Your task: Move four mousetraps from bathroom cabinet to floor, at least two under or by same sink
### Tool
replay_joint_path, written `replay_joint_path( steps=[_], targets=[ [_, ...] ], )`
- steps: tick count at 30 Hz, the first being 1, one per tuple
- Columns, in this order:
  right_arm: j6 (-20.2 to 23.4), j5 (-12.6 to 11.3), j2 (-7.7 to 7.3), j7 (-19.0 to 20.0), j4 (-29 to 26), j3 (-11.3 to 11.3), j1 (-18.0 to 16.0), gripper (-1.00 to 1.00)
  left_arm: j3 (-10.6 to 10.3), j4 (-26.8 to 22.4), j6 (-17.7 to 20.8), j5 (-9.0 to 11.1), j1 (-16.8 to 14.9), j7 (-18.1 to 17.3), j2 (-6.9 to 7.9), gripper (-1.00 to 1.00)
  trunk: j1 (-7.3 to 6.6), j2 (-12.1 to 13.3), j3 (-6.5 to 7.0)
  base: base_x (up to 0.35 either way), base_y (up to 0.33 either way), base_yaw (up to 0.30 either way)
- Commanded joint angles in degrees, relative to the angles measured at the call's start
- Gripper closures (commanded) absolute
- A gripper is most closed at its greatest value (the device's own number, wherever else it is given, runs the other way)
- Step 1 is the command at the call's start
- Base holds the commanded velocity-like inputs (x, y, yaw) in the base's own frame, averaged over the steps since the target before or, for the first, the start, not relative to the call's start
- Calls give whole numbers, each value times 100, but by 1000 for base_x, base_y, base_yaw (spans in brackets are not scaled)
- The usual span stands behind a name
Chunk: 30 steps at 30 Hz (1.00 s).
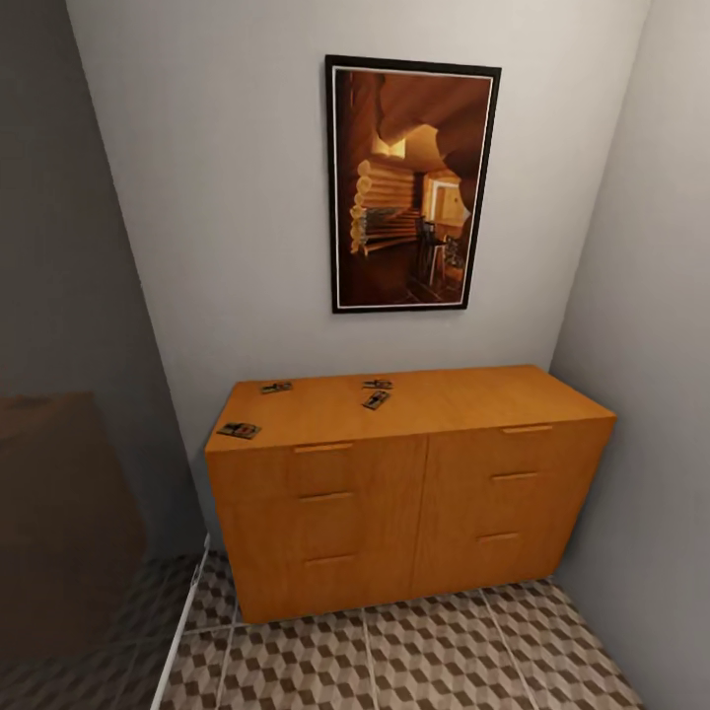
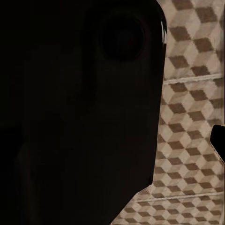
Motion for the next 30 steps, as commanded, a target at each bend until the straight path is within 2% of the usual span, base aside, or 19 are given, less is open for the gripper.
replay_joint_path(
  steps=[1,14,30],
  targets=[
    [-8,6,-3,-7,2,3,2,-100,0,1,-15,4,-1,-1,1,-100,3,-2,-4,324,0,0],
    [-8,7,-10,-7,0,3,-1,-100,12,2,-49,-5,-1,-1,1,-100,3,-2,-4,277,0,30],
    [-8,13,-14,-7,1,3,1,-100,17,0,-59,-15,-1,16,7,-100,3,-2,-4,37,0,236]
  ],
)
